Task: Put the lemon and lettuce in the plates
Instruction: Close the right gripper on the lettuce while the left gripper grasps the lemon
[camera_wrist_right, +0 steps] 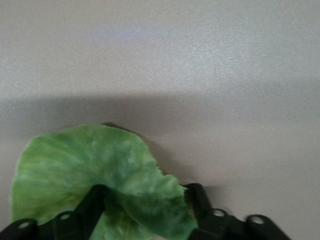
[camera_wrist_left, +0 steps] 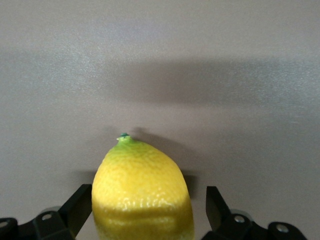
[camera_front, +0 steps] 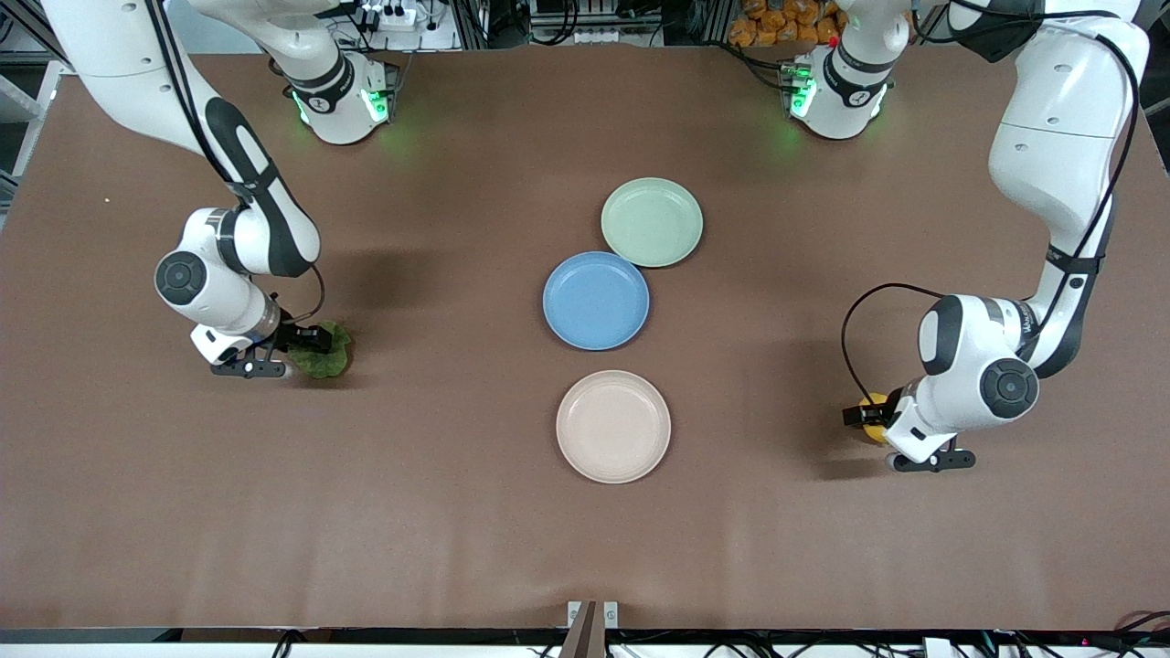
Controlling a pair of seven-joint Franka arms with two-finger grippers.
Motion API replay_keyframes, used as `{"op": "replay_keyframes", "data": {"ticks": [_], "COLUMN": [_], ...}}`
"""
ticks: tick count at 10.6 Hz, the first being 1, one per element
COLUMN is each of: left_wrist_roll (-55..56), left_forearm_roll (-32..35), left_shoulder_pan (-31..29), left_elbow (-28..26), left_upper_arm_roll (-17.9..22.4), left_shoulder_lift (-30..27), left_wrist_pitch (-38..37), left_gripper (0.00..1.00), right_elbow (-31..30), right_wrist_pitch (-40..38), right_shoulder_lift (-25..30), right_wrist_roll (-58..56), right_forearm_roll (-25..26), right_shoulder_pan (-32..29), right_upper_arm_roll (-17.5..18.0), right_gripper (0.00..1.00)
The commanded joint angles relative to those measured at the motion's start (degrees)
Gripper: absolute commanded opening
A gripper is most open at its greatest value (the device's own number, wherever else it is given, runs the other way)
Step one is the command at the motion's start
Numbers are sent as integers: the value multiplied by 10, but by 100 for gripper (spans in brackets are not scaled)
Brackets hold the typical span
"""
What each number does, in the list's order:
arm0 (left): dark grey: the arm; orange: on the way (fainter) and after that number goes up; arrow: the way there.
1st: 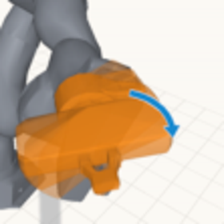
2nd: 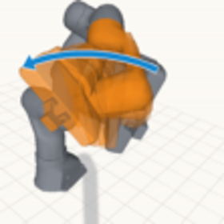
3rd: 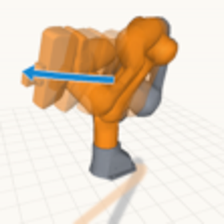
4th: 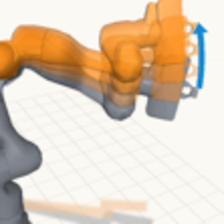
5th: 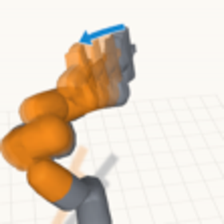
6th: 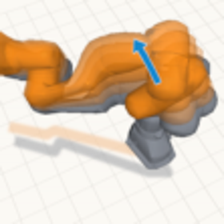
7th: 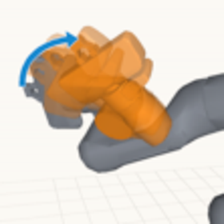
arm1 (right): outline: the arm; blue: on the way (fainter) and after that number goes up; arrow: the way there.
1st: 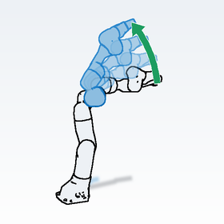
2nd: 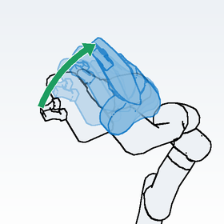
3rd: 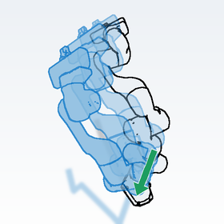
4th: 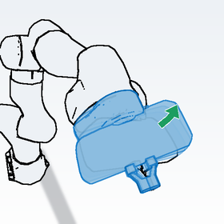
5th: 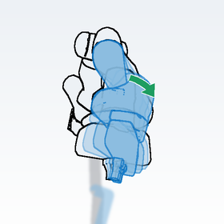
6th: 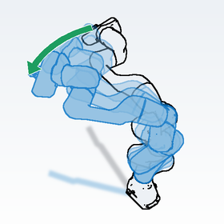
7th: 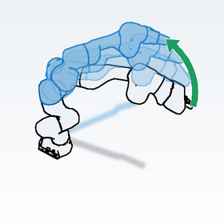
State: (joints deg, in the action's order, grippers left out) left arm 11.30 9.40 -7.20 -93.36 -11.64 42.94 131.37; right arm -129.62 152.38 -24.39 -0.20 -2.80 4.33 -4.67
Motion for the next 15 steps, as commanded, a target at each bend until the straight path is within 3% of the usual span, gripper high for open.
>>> {"op": "replay_keyframes", "data": {"ticks": [1,2,4,5,6,10,15], "left_wrist_roll": [17,17,17,17,17,20,82], "left_forearm_roll": [18,18,34,35,35,34,29], "left_shoulder_pan": [-4,-4,-4,-4,-3,8,96], "left_elbow": [-11,-13,-16,-16,-16,-4,5], "left_upper_arm_roll": [-2,-2,-2,-2,-2,-3,-9], "left_shoulder_lift": [-4,-4,-4,-5,-7,-22,-76], "left_wrist_pitch": [15,19,21,21,20,-1,-34], "left_gripper": [100,91,58,47,42,37,37], "right_elbow": [0,1,1,1,1,0,11], "right_wrist_pitch": [6,1,-1,-15,-26,-81,-104], "right_shoulder_lift": [-3,0,9,17,25,68,91], "right_wrist_roll": [6,7,5,5,6,19,171], "right_forearm_roll": [-4,-4,-4,-4,-4,-4,-4], "right_shoulder_pan": [0,0,2,2,3,24,119], "right_upper_arm_roll": [-2,-1,-1,-1,-1,-1,4], "right_gripper": [3,3,3,3,3,3,3]}}
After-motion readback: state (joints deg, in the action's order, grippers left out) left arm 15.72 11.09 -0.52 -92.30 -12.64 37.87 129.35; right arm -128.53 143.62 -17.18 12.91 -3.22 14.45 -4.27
